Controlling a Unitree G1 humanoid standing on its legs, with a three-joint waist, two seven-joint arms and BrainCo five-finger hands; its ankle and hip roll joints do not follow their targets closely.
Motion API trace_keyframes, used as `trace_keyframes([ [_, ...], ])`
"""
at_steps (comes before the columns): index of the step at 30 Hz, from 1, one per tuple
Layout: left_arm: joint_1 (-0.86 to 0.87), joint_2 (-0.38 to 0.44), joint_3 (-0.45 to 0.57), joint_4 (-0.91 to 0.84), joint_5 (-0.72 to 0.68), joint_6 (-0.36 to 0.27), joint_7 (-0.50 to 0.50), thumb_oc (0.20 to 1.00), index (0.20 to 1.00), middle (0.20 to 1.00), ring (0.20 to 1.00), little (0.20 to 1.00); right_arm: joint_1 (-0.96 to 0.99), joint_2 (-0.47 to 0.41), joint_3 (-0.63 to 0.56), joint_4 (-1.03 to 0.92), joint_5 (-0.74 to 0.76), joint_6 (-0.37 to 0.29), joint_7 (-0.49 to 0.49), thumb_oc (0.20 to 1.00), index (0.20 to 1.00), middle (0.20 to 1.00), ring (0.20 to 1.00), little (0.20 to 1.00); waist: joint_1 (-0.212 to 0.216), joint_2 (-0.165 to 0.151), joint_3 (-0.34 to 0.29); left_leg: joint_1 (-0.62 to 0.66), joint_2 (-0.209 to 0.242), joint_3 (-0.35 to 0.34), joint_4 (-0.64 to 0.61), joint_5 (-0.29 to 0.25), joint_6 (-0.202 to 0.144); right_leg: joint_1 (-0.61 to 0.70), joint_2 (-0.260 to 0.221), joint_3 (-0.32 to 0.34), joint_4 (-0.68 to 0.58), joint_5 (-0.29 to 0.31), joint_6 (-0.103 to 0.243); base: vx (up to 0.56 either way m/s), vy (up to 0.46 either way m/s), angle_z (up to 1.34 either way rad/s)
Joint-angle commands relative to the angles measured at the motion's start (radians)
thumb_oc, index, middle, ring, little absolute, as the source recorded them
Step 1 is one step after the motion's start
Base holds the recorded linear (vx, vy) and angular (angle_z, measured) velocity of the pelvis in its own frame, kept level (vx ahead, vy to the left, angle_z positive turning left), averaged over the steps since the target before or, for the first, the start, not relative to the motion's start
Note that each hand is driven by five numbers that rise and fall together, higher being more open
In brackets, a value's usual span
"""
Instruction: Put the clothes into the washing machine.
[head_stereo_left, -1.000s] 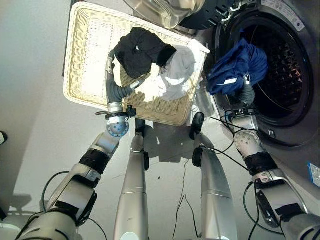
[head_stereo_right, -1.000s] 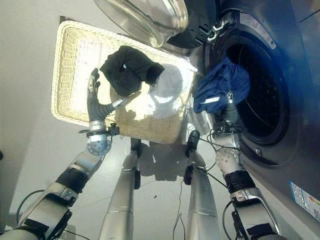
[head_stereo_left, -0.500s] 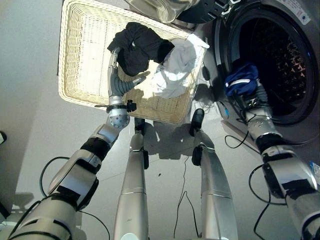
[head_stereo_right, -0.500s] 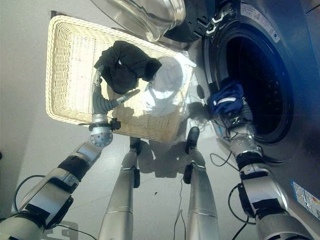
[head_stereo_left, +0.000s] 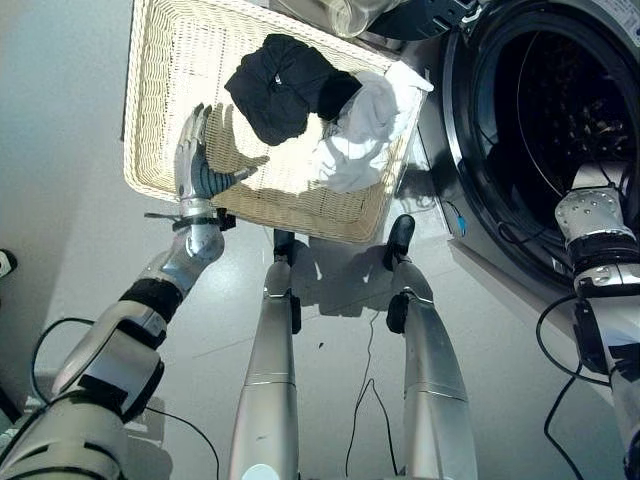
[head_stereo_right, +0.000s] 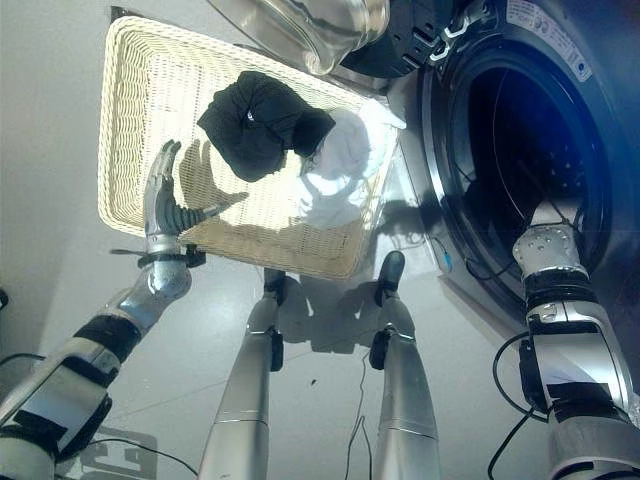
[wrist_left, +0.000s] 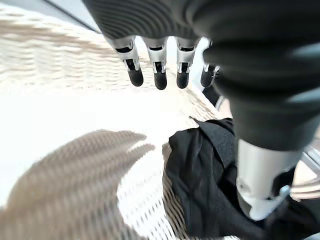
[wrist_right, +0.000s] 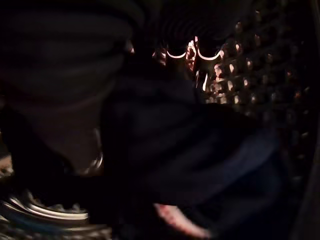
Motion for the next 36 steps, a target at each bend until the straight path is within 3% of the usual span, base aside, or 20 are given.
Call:
trace_keyframes([
  [1,-0.064,0.023,-0.007,0.052,0.106,0.016,0.059,1.000,1.000,1.000,1.000,1.000,0.007,-0.168,0.024,0.071,-0.057,0.071,0.093,1.000,1.000,1.000,1.000,1.000,-0.025,-0.017,-0.025,0.033,-0.105,0.017,-0.037,-0.001,0.078,0.031,0.095,-0.064,0.031,-0.008,0.085,0.00,0.000,0.00],
  [10,-0.280,-0.002,-0.120,0.153,0.111,0.074,0.100,1.000,1.000,1.000,1.000,1.000,-0.040,-0.082,0.160,0.198,-0.136,0.226,0.194,1.000,1.000,1.000,1.000,1.000,-0.035,-0.008,-0.025,0.000,-0.100,0.030,-0.035,0.006,0.073,-0.005,0.087,-0.062,0.034,-0.008,0.083,0.00,0.016,0.01],
  [17,-0.355,-0.036,-0.133,0.209,0.134,0.091,0.066,1.000,1.000,1.000,1.000,1.000,-0.022,0.005,0.182,0.230,-0.167,0.286,0.253,1.000,1.000,1.000,1.000,1.000,-0.053,-0.021,-0.025,-0.039,-0.089,0.039,-0.045,0.014,0.067,-0.040,0.099,-0.053,0.023,0.002,0.082,-0.01,0.011,-0.01],
  [22,-0.366,-0.043,-0.149,0.230,0.130,0.098,0.059,1.000,1.000,1.000,1.000,1.000,-0.010,0.027,0.191,0.240,-0.167,0.287,0.278,1.000,1.000,1.000,1.000,1.000,-0.057,-0.024,-0.025,-0.035,-0.084,0.042,-0.048,0.008,0.064,-0.035,0.104,-0.049,0.021,-0.004,0.083,-0.01,0.024,-0.01],
  [25,-0.407,-0.054,-0.180,0.296,0.117,0.139,-0.007,1.000,1.000,1.000,1.000,1.000,0.021,0.086,0.202,0.228,-0.155,0.297,0.358,1.000,1.000,1.000,1.000,1.000,-0.078,-0.036,-0.025,-0.060,-0.074,0.054,-0.064,0.021,0.059,-0.057,0.120,-0.034,0.006,0.005,0.081,-0.02,0.081,-0.06],
  [30,-0.425,-0.058,-0.195,0.329,0.113,0.136,-0.054,1.000,1.000,1.000,1.000,1.000,0.030,0.114,0.215,0.219,-0.151,0.286,0.390,1.000,1.000,1.000,1.000,1.000,-0.087,-0.044,-0.025,-0.064,-0.070,0.058,-0.070,0.022,0.056,-0.059,0.125,-0.030,-0.004,0.007,0.081,-0.01,0.034,-0.06],
  [32,-0.436,-0.061,-0.211,0.355,0.090,0.132,-0.121,1.000,1.000,1.000,1.000,1.000,0.038,0.136,0.223,0.202,-0.141,0.273,0.417,1.000,1.000,1.000,1.000,1.000,-0.096,-0.046,-0.025,-0.066,-0.067,0.064,-0.076,0.023,0.053,-0.060,0.129,-0.024,-0.014,0.006,0.080,-0.01,0.055,-0.06],
  [36,-0.425,-0.061,-0.223,0.372,0.086,0.160,-0.176,1.000,1.000,1.000,1.000,1.000,0.047,0.148,0.229,0.180,-0.134,0.254,0.437,1.000,1.000,1.000,1.000,1.000,-0.099,-0.046,-0.025,-0.059,-0.068,0.065,-0.079,0.019,0.052,-0.053,0.135,-0.018,-0.019,0.001,0.079,0.00,0.011,-0.02],
])
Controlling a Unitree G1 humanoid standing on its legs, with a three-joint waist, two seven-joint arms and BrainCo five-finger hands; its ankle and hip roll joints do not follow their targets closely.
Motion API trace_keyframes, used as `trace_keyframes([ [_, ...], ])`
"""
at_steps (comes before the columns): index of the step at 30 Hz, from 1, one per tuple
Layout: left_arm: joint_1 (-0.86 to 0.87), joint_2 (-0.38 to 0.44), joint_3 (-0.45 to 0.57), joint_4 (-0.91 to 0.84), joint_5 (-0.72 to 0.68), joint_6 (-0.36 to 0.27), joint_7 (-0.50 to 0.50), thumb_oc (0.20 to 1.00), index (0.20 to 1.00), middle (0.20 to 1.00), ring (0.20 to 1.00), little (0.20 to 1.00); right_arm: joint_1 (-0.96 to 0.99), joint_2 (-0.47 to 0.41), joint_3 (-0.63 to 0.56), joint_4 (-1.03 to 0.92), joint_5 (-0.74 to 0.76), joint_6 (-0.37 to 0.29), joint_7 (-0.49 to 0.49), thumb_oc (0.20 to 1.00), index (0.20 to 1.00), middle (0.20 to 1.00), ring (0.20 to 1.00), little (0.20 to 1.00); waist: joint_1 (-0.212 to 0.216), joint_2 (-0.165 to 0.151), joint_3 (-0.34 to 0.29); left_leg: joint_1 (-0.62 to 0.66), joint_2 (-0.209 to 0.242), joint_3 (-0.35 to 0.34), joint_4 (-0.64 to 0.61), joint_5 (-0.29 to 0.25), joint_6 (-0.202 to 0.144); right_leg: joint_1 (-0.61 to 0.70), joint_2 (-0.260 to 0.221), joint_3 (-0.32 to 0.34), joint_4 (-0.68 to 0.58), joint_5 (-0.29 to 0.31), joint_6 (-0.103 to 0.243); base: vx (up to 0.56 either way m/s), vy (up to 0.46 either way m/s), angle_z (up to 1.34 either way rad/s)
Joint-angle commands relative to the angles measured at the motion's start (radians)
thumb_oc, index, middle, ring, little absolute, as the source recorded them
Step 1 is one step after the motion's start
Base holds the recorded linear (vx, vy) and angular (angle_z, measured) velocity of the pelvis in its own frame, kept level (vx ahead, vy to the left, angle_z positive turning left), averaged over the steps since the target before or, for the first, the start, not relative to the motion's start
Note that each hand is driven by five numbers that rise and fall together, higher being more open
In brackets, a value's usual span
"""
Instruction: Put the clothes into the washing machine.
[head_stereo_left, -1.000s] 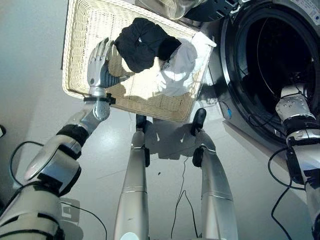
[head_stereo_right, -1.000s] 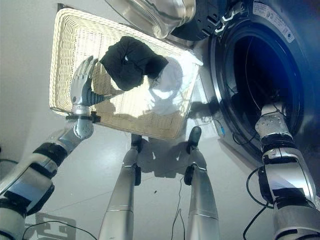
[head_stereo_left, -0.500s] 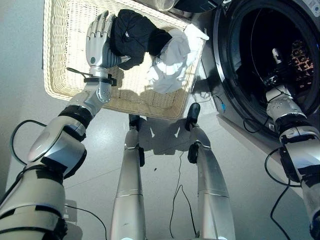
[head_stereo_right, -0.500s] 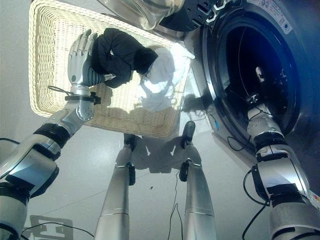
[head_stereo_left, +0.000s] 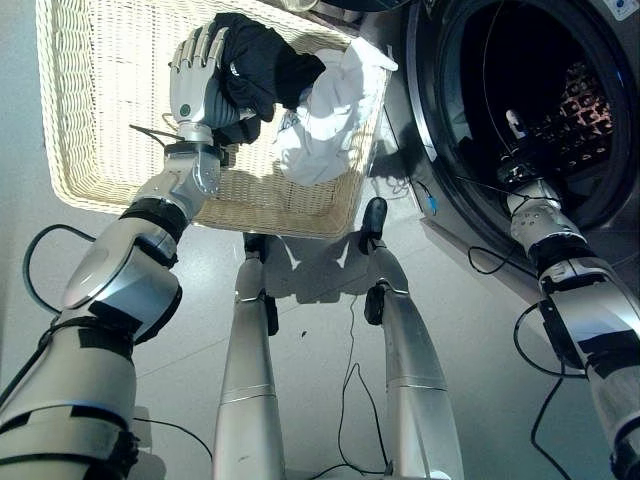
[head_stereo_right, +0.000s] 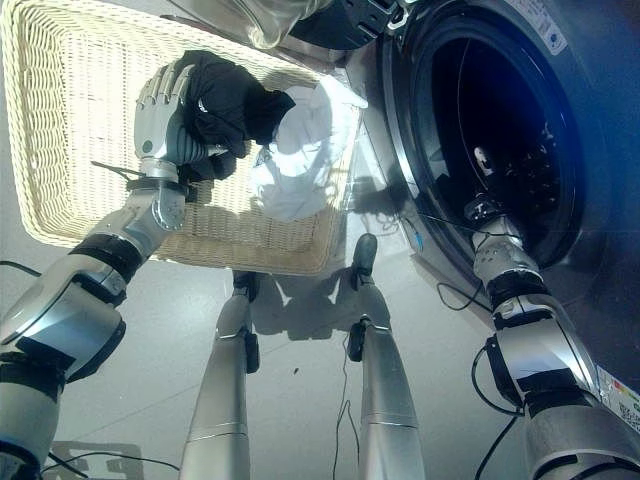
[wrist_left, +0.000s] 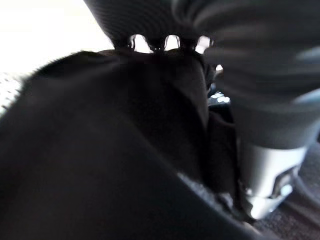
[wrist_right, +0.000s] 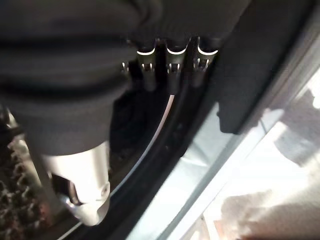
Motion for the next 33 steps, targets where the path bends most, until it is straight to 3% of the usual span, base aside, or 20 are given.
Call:
trace_keyframes([
  [1,-0.014,-0.012,-0.008,0.050,-0.002,0.016,-0.070,1.000,1.000,1.000,1.000,1.000,0.068,0.016,0.024,-0.007,0.031,-0.040,0.024,1.000,1.000,1.000,1.000,1.000,0.005,0.027,0.002,0.015,-0.077,0.027,-0.068,0.032,0.046,0.019,0.120,-0.046,0.042,-0.029,0.072,0.00,0.000,0.00],
  [4,-0.012,-0.009,-0.007,0.069,-0.024,0.027,-0.122,1.000,1.000,1.000,1.000,1.000,0.062,0.025,0.032,-0.026,0.023,-0.054,0.033,1.000,1.000,1.000,1.000,1.000,0.001,0.026,0.002,0.014,-0.076,0.030,-0.071,0.033,0.042,0.020,0.120,-0.044,0.032,-0.027,0.072,0.00,0.000,0.00],
  [5,-0.005,-0.010,-0.006,0.072,-0.026,0.028,-0.131,0.944,0.944,0.944,0.944,0.944,0.067,0.026,0.035,-0.029,0.024,-0.054,0.035,1.000,1.000,1.000,1.000,1.000,0.002,0.026,0.002,0.022,-0.075,0.031,-0.071,0.027,0.042,0.027,0.121,-0.043,0.033,-0.034,0.072,0.00,0.000,0.00],
  [6,-0.001,-0.008,-0.005,0.075,-0.025,0.025,-0.141,0.520,0.520,0.520,0.520,0.520,0.066,0.024,0.038,-0.034,0.032,-0.055,0.040,1.000,1.000,1.000,1.000,1.000,0.001,0.027,0.002,0.021,-0.075,0.031,-0.073,0.029,0.041,0.025,0.121,-0.042,0.031,-0.033,0.071,0.00,0.000,0.00],
  [7,-0.006,-0.007,-0.005,0.076,-0.025,0.025,-0.143,0.432,0.432,0.432,0.432,0.432,0.061,0.022,0.037,-0.034,0.033,-0.055,0.041,1.000,1.000,1.000,1.000,1.000,0.000,0.028,0.002,0.013,-0.076,0.031,-0.075,0.037,0.041,0.017,0.120,-0.042,0.029,-0.026,0.070,0.00,0.000,0.00],
  [8,0.000,-0.002,-0.003,0.075,-0.033,0.020,-0.169,0.200,0.200,0.200,0.200,0.200,0.066,0.023,0.036,-0.053,0.035,-0.058,0.045,1.000,1.000,1.000,1.000,1.000,-0.001,0.030,0.002,0.012,-0.076,0.032,-0.078,0.039,0.040,0.015,0.121,-0.039,0.029,-0.027,0.070,-0.01,0.013,-0.03],
  [19,0.028,-0.001,0.028,0.047,-0.084,0.011,-0.197,0.200,0.200,0.200,0.200,0.200,0.096,0.038,0.032,-0.128,0.044,-0.054,0.082,1.000,1.000,1.000,1.000,1.000,-0.003,0.038,0.002,0.015,-0.078,0.035,-0.078,0.043,0.039,0.011,0.118,-0.033,0.032,-0.026,0.070,0.00,0.001,-0.01],
  [23,0.062,-0.001,0.086,0.023,-0.154,-0.039,-0.162,0.200,0.200,0.200,0.200,0.200,0.123,0.051,0.035,-0.187,0.052,-0.061,0.085,1.000,1.000,1.000,1.000,1.000,0.000,0.039,0.002,0.023,-0.080,0.033,-0.085,0.046,0.038,0.016,0.115,-0.032,0.029,-0.025,0.069,0.00,0.000,0.00],
  [27,0.126,-0.003,0.196,-0.079,-0.246,-0.147,-0.076,0.200,0.200,0.200,0.200,0.200,0.177,0.062,0.049,-0.305,0.008,-0.080,0.090,1.000,1.000,1.000,1.000,1.000,0.006,0.040,0.002,0.035,-0.082,0.030,-0.087,0.041,0.039,0.023,0.110,-0.036,0.036,-0.034,0.069,0.00,0.000,0.00],
  [33,0.253,-0.039,0.301,-0.336,-0.197,-0.268,0.042,0.200,0.200,0.200,0.200,0.200,0.284,0.084,0.049,-0.570,-0.069,-0.070,0.038,1.000,1.000,1.000,1.000,1.000,0.023,0.043,0.002,0.029,-0.096,0.017,-0.087,0.043,0.043,0.017,0.096,-0.051,0.044,-0.036,0.071,0.00,-0.023,0.00],
])
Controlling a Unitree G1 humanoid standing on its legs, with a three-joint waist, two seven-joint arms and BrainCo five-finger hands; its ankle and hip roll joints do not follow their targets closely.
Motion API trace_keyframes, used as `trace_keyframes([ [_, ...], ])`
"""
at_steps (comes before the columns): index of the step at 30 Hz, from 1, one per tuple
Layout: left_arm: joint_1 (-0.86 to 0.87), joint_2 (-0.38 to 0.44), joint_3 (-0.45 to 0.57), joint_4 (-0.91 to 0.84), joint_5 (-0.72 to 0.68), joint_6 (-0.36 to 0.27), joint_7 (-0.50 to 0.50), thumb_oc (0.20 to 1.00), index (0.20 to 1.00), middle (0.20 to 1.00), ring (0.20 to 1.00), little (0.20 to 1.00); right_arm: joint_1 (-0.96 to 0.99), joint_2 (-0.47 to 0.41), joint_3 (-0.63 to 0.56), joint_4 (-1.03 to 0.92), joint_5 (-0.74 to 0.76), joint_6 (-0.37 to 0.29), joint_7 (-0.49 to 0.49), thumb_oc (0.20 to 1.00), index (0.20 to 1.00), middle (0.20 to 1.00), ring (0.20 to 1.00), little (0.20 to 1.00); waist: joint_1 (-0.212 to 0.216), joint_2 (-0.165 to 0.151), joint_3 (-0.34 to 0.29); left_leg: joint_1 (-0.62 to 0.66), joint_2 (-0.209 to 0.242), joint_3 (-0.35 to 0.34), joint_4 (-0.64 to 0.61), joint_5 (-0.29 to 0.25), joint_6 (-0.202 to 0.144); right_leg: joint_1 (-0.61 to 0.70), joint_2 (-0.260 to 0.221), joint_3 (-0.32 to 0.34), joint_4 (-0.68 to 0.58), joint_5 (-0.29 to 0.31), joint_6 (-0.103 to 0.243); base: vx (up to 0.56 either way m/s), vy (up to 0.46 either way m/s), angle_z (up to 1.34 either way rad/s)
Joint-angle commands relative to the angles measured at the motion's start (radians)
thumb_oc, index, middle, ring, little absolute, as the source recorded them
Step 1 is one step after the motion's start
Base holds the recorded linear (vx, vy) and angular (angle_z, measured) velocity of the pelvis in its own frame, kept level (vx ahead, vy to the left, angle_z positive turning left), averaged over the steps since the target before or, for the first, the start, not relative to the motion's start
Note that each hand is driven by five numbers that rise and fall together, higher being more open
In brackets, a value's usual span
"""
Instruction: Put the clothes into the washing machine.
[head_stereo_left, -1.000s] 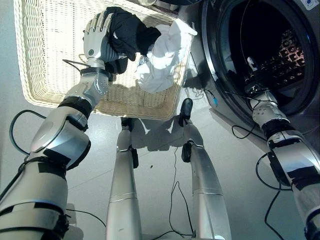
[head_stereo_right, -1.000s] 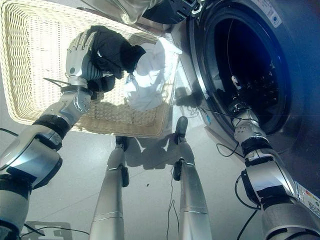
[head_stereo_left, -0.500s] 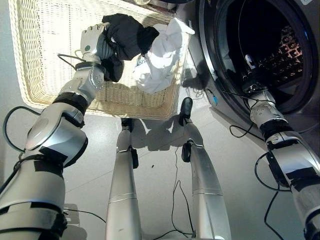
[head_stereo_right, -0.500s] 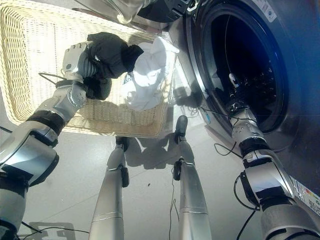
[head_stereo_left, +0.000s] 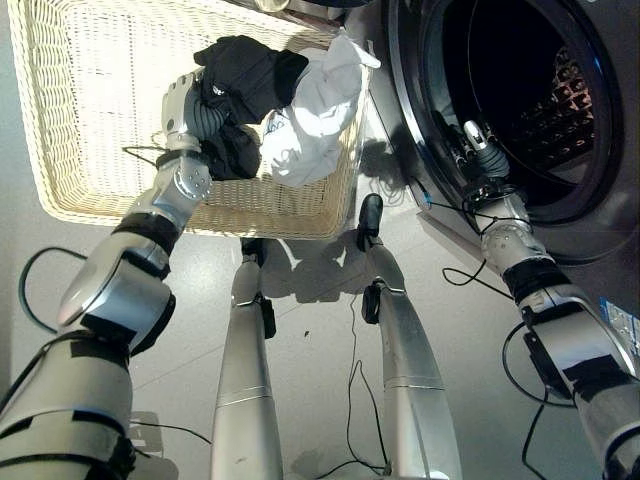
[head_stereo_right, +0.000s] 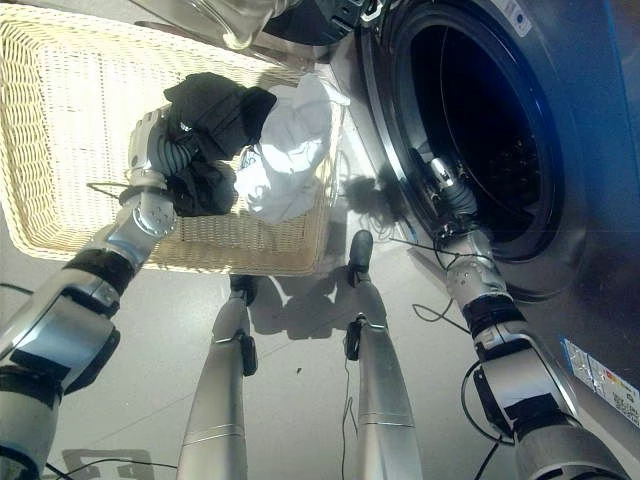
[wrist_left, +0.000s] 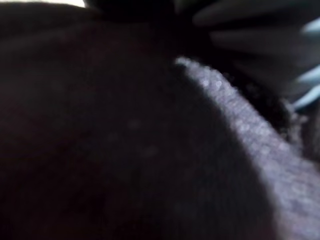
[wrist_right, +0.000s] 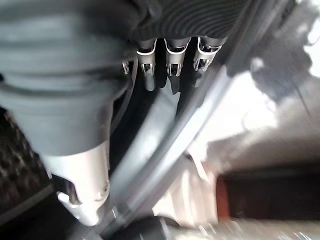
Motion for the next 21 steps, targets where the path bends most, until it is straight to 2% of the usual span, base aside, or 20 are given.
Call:
trace_keyframes([
  [1,0.044,-0.051,0.088,-0.166,0.070,-0.146,0.120,0.200,0.200,0.200,0.200,0.200,0.069,0.011,-0.003,-0.164,-0.073,-0.020,-0.034,1.000,1.000,1.000,1.000,1.000,0.018,0.046,0.005,0.010,-0.108,-0.024,-0.069,0.041,0.048,0.031,0.085,-0.085,0.046,-0.044,0.076,0.00,-0.074,0.00],
  [2,0.089,-0.069,0.105,-0.247,0.109,-0.170,0.153,0.200,0.200,0.200,0.200,0.200,0.104,0.019,-0.013,-0.239,-0.099,-0.014,-0.037,1.000,1.000,1.000,1.000,1.000,0.024,0.047,0.005,0.007,-0.112,-0.029,-0.070,0.041,0.053,0.027,0.080,-0.090,0.050,-0.043,0.078,0.00,-0.054,0.01],
  [4,0.108,-0.076,0.113,-0.276,0.136,-0.192,0.170,0.200,0.200,0.200,0.200,0.200,0.119,0.022,-0.019,-0.265,-0.111,-0.008,-0.023,1.000,1.000,1.000,1.000,1.000,0.026,0.047,0.005,0.007,-0.114,-0.031,-0.070,0.040,0.055,0.026,0.078,-0.093,0.053,-0.043,0.079,0.00,-0.045,0.03],
  [7,0.180,-0.098,0.130,-0.437,0.254,-0.213,0.206,0.200,0.200,0.200,0.200,0.200,0.177,0.043,-0.020,-0.428,-0.166,0.042,0.008,1.000,1.000,1.000,1.000,1.000,0.037,0.048,0.005,0.003,-0.122,-0.042,-0.063,0.040,0.066,0.021,0.070,-0.102,0.067,-0.040,0.081,0.00,-0.060,0.06],
  [14,0.240,-0.087,0.160,-0.653,0.390,-0.210,0.174,0.200,0.200,0.200,0.200,0.200,0.224,0.057,-0.006,-0.590,-0.199,0.112,0.077,1.000,1.000,1.000,1.000,1.000,0.051,0.050,0.005,0.012,-0.138,-0.051,-0.048,0.040,0.076,0.028,0.058,-0.118,0.084,-0.041,0.082,0.00,-0.037,0.07],
  [21,0.245,-0.073,0.143,-0.781,0.480,-0.207,0.121,0.200,0.200,0.200,0.200,0.200,0.236,0.063,0.015,-0.662,-0.144,0.161,0.116,1.000,1.000,1.000,1.000,1.000,0.061,0.058,0.005,0.014,-0.148,-0.058,-0.038,0.043,0.082,0.029,0.049,-0.128,0.094,-0.039,0.085,0.00,-0.013,0.05],
])
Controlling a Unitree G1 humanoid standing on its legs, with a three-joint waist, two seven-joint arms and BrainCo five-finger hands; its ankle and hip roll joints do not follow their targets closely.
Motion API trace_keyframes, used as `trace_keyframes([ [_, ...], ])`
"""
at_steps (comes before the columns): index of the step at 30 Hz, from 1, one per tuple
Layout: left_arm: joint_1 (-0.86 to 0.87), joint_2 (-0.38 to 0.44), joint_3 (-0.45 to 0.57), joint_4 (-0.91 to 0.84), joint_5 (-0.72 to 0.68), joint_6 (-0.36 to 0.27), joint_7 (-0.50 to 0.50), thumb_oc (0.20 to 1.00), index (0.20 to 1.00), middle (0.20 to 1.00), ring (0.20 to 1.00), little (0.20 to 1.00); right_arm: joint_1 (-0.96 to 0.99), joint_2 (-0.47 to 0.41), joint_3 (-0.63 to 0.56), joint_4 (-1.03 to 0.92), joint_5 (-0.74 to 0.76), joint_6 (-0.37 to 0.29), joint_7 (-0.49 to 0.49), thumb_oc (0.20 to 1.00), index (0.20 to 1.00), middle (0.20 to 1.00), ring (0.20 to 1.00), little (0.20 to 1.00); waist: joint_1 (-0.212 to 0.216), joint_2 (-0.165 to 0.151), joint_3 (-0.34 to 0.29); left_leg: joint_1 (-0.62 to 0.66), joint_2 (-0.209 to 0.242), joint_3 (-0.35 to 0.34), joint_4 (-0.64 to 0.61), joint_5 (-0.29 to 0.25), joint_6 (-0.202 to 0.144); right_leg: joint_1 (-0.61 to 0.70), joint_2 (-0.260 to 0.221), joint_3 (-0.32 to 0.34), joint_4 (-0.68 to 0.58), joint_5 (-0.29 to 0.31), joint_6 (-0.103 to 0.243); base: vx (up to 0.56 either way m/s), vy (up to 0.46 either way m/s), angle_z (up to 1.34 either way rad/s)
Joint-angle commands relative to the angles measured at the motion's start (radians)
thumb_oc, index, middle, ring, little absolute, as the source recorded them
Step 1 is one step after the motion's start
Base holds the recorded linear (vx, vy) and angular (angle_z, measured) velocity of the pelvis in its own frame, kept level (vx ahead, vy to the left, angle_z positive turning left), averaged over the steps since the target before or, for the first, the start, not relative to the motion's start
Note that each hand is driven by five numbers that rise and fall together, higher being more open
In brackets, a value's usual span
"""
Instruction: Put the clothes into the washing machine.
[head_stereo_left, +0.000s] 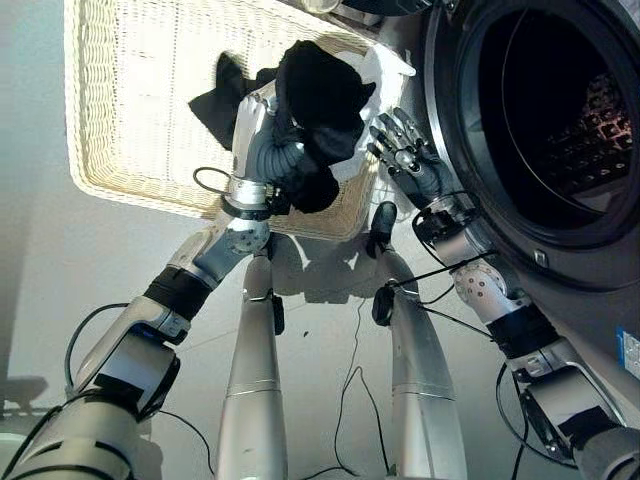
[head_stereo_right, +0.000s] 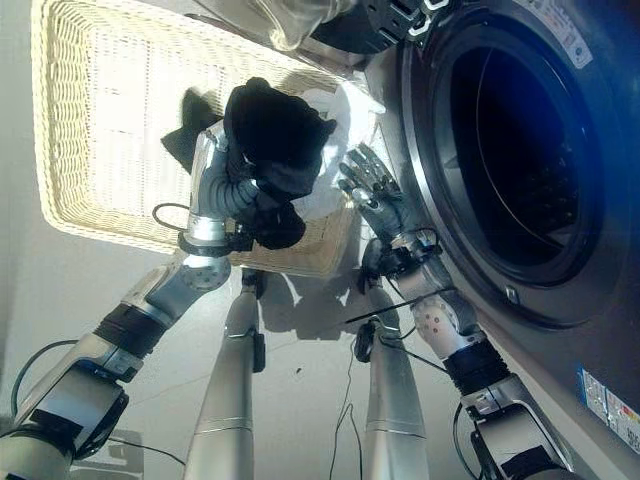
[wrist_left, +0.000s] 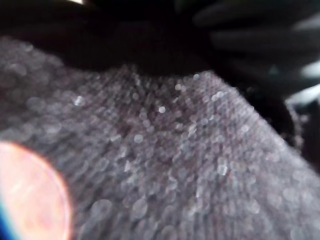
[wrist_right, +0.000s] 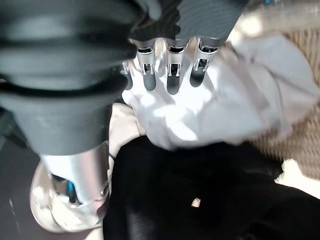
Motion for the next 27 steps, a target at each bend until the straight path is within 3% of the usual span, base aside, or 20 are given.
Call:
trace_keyframes([
  [1,-0.020,-0.027,0.028,-0.123,0.058,-0.067,-0.021,0.200,0.200,0.200,0.200,0.200,0.044,0.000,0.021,-0.128,0.040,0.009,0.049,1.000,1.000,1.000,1.000,1.000,-0.013,0.055,0.002,0.005,-0.140,-0.006,-0.008,0.020,0.100,0.054,0.066,-0.090,-0.009,0.033,0.089,0.01,-0.010,0.04],
  [13,-0.020,-0.032,0.005,-0.192,0.045,-0.086,-0.105,0.200,0.200,0.200,0.200,0.200,0.022,0.009,0.059,-0.159,0.088,0.040,0.093,1.000,1.000,1.000,1.000,1.000,-0.003,0.075,0.002,0.003,-0.156,-0.009,0.009,0.025,0.104,0.051,0.058,-0.097,-0.003,0.040,0.090,0.00,0.000,0.00],
  [23,-0.016,-0.045,0.003,-0.234,-0.002,-0.120,-0.197,0.200,0.200,0.200,0.200,0.200,0.002,0.014,0.055,-0.173,0.094,-0.005,0.105,1.000,1.000,1.000,1.000,1.000,0.002,0.081,0.002,0.002,-0.163,-0.012,0.022,0.025,0.105,0.051,0.054,-0.100,0.001,0.044,0.092,0.00,-0.004,0.01],
  [24,-0.015,-0.047,0.003,-0.239,-0.007,-0.123,-0.204,0.200,0.200,0.200,0.200,0.200,0.000,0.015,0.053,-0.174,0.080,-0.015,0.096,1.000,1.000,1.000,1.000,1.000,0.002,0.082,0.002,0.002,-0.163,-0.013,0.023,0.025,0.106,0.050,0.054,-0.099,0.002,0.045,0.092,0.00,0.000,0.00],
  [26,-0.014,-0.056,0.010,-0.256,-0.024,-0.137,-0.221,0.200,0.200,0.200,0.200,0.200,-0.017,0.011,0.040,-0.146,-0.070,-0.095,-0.054,1.000,1.000,1.000,1.000,1.000,0.004,0.086,0.002,-0.002,-0.163,-0.012,0.032,0.024,0.106,0.045,0.054,-0.097,0.012,0.044,0.091,0.00,0.000,0.00],
  [27,-0.014,-0.058,0.012,-0.258,-0.026,-0.139,-0.223,0.200,0.200,0.200,0.200,0.200,-0.019,0.011,0.037,-0.140,-0.090,-0.105,-0.073,1.000,1.000,1.000,1.000,1.000,0.004,0.086,0.002,-0.003,-0.164,-0.012,0.033,0.024,0.107,0.044,0.054,-0.097,0.014,0.044,0.091,0.00,0.000,0.00],
])
